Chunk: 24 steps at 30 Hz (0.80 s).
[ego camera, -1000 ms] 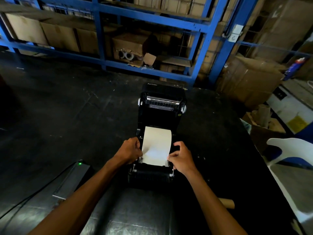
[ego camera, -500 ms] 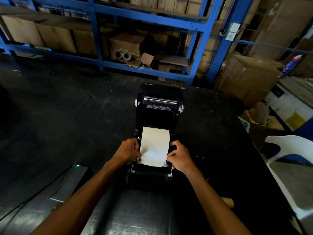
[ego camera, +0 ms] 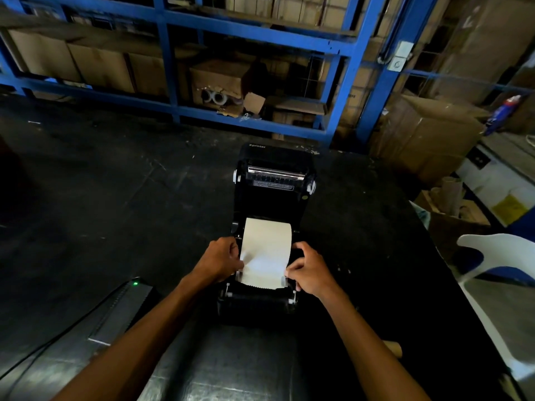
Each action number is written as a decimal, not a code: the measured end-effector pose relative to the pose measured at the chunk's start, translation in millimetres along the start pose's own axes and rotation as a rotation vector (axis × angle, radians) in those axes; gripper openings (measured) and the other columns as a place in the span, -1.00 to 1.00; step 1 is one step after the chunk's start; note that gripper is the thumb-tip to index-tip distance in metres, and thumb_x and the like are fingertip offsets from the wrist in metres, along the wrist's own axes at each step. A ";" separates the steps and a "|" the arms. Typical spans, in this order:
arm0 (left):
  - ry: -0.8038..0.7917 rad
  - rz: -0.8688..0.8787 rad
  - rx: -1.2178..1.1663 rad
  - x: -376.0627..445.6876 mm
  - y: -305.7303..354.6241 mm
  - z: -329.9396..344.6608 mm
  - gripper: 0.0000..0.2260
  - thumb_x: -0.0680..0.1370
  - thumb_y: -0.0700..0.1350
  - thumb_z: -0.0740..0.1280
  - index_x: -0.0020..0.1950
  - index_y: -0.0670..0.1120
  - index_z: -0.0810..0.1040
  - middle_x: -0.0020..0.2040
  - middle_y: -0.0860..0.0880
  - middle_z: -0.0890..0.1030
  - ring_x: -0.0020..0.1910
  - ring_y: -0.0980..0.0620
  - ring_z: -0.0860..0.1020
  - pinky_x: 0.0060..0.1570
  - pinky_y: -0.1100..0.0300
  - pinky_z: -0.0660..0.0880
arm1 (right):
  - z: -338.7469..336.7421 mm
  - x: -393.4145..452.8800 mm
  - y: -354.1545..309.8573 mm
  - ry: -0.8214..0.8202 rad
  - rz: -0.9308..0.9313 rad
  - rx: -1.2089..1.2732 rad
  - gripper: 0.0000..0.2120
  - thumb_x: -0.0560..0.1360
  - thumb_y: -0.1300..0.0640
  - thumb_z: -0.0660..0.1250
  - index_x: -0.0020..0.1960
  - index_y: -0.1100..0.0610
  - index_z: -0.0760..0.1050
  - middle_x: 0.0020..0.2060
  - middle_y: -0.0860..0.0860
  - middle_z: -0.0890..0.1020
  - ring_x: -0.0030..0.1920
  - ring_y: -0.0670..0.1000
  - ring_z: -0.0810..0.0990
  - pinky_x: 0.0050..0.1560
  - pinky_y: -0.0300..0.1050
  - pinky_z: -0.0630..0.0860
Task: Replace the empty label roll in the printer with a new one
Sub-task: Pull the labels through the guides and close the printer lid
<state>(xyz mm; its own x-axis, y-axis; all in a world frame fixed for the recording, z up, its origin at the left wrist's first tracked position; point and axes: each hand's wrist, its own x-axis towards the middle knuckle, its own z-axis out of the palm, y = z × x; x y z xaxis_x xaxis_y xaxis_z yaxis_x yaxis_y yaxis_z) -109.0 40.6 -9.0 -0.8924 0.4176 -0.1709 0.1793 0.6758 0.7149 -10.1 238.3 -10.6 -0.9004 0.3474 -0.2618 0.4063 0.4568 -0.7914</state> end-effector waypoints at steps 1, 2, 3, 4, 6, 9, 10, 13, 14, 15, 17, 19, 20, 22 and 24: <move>-0.016 -0.013 -0.002 0.6 0.7 -0.7 -0.69 0.36 -0.31 0.44 -0.36 -0.05 0.34 -0.40 0.02 0.47 -0.45 0.12 0.40 -0.47 0.32 0.31 | 0.0 -0.2 -0.4 0.005 0.001 0.007 -0.42 0.40 0.41 0.32 0.35 0.08 0.29 -0.27 0.04 0.68 -0.59 -0.03 0.52 -0.50 -0.19 0.49; -0.039 -0.020 0.007 1.3 1.7 -1.2 -0.69 0.36 -0.30 0.44 -0.36 -0.05 0.34 -0.41 0.03 0.46 -0.46 0.13 0.41 -0.48 0.33 0.30 | -0.1 -0.7 -0.3 0.016 0.004 0.023 -0.40 0.39 0.40 0.31 0.36 0.07 0.29 -0.27 0.07 0.68 -0.57 -0.02 0.53 -0.49 -0.19 0.50; -0.059 -0.024 0.015 2.3 2.6 -1.7 -0.70 0.36 -0.29 0.44 -0.36 -0.05 0.34 -0.41 0.03 0.46 -0.46 0.12 0.40 -0.47 0.33 0.31 | -0.4 -0.8 -0.5 0.031 0.009 0.044 -0.38 0.38 0.40 0.32 0.37 0.05 0.28 -0.27 0.10 0.68 -0.57 -0.03 0.53 -0.49 -0.20 0.50; -0.072 -0.031 0.023 3.2 3.0 -2.4 -0.70 0.36 -0.28 0.44 -0.36 -0.05 0.34 -0.41 0.02 0.46 -0.45 0.12 0.40 -0.46 0.32 0.31 | 0.1 -1.1 -0.9 0.043 0.015 0.068 -0.36 0.37 0.40 0.32 0.38 0.05 0.27 -0.27 0.12 0.69 -0.57 -0.03 0.53 -0.50 -0.21 0.49; -0.081 -0.040 0.037 3.7 3.4 -4.1 -0.71 0.35 -0.27 0.44 -0.36 -0.04 0.33 -0.40 0.03 0.45 -0.44 0.11 0.38 -0.45 0.30 0.32 | 1.5 -1.9 -0.2 0.051 0.016 0.093 -0.33 0.38 0.41 0.32 0.41 0.06 0.25 -0.27 0.12 0.68 -0.57 -0.04 0.52 -0.51 -0.22 0.48; -0.069 -0.021 0.018 4.1 0.5 -4.2 -0.72 0.35 -0.27 0.44 -0.35 -0.05 0.35 -0.39 0.03 0.46 -0.44 0.11 0.39 -0.45 0.30 0.34 | 3.4 -3.6 1.0 0.025 0.007 0.083 -0.32 0.42 0.41 0.33 0.46 0.08 0.20 -0.25 0.08 0.68 -0.60 -0.06 0.48 -0.50 -0.21 0.47; -0.057 -0.015 0.003 3.4 -0.4 -3.7 -0.72 0.34 -0.27 0.45 -0.35 -0.05 0.36 -0.39 0.03 0.46 -0.45 0.11 0.40 -0.45 0.32 0.34 | 3.0 -3.8 0.6 0.011 0.009 0.077 -0.32 0.43 0.40 0.33 0.47 0.09 0.18 -0.24 0.07 0.67 -0.60 -0.07 0.47 -0.49 -0.21 0.47; -0.031 -0.017 -0.007 2.2 -0.5 -1.9 -0.71 0.35 -0.28 0.46 -0.35 -0.05 0.37 -0.41 0.03 0.47 -0.48 0.14 0.40 -0.48 0.35 0.32 | 0.6 -4.0 -1.7 -0.032 0.020 0.058 -0.30 0.45 0.39 0.32 0.49 0.07 0.14 -0.23 0.05 0.66 -0.59 -0.09 0.48 -0.48 -0.23 0.47; -0.036 -0.024 -0.010 2.5 -0.2 -1.0 -0.71 0.35 -0.28 0.46 -0.35 -0.05 0.37 -0.42 0.03 0.48 -0.48 0.13 0.40 -0.49 0.33 0.33 | -0.4 -4.5 -2.9 -0.037 0.019 0.057 -0.29 0.45 0.40 0.31 0.49 0.06 0.13 -0.23 0.04 0.66 -0.58 -0.08 0.49 -0.47 -0.23 0.48; -0.047 -0.035 -0.016 2.4 0.3 -0.2 -0.72 0.35 -0.29 0.45 -0.35 -0.06 0.37 -0.42 0.02 0.47 -0.49 0.13 0.40 -0.49 0.32 0.34 | -1.3 -5.0 -3.7 -0.033 0.016 0.058 -0.28 0.44 0.40 0.31 0.49 0.04 0.12 -0.24 0.05 0.66 -0.57 -0.07 0.50 -0.45 -0.21 0.49; -0.070 -0.054 -0.008 2.4 2.3 -1.2 -0.72 0.35 -0.28 0.44 -0.36 -0.06 0.36 -0.43 0.02 0.46 -0.49 0.12 0.39 -0.49 0.31 0.34 | -2.1 -6.6 -5.4 -0.002 0.014 0.084 -0.23 0.42 0.38 0.32 0.50 -0.01 0.10 -0.23 0.08 0.67 -0.55 -0.06 0.52 -0.43 -0.18 0.51; -0.079 -0.052 0.007 2.2 3.1 -3.5 -0.71 0.36 -0.28 0.44 -0.37 -0.05 0.34 -0.42 0.02 0.46 -0.48 0.11 0.40 -0.48 0.30 0.34 | -1.4 -8.7 -6.4 0.029 0.018 0.124 -0.18 0.41 0.38 0.34 0.51 -0.06 0.07 -0.20 0.13 0.67 -0.53 -0.03 0.51 -0.43 -0.15 0.52; -0.082 -0.047 0.008 1.9 3.2 -4.6 -0.71 0.36 -0.27 0.44 -0.37 -0.05 0.34 -0.41 0.01 0.47 -0.46 0.10 0.41 -0.46 0.29 0.36 | -0.7 -9.4 -6.3 0.040 0.020 0.142 -0.17 0.41 0.39 0.34 0.52 -0.07 0.07 -0.19 0.14 0.67 -0.53 -0.02 0.50 -0.43 -0.14 0.51; -0.079 -0.037 0.000 0.9 1.9 -5.2 -0.72 0.36 -0.28 0.44 -0.35 -0.06 0.35 -0.39 0.00 0.49 -0.43 0.06 0.47 -0.43 0.27 0.41 | 0.0 -11.0 -5.8 0.044 0.024 0.169 -0.18 0.43 0.41 0.34 0.53 -0.06 0.06 -0.16 0.15 0.67 -0.52 -0.01 0.48 -0.43 -0.15 0.51; -0.068 -0.031 -0.025 0.4 0.8 -5.1 -0.74 0.37 -0.29 0.44 -0.33 -0.08 0.38 -0.37 -0.03 0.52 -0.39 0.04 0.52 -0.39 0.25 0.46 | -0.4 -11.7 -6.0 0.026 0.022 0.147 -0.19 0.44 0.41 0.32 0.53 -0.04 0.05 -0.17 0.12 0.67 -0.52 -0.02 0.47 -0.43 -0.20 0.50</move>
<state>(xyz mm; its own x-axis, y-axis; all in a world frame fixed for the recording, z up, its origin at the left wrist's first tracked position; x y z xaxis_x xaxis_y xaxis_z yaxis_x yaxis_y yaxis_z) -111.4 38.3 -5.1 -0.8670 0.4376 -0.2384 0.1410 0.6743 0.7249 -2.0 231.8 -2.6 -0.8864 0.3781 -0.2670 0.3970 0.3246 -0.8585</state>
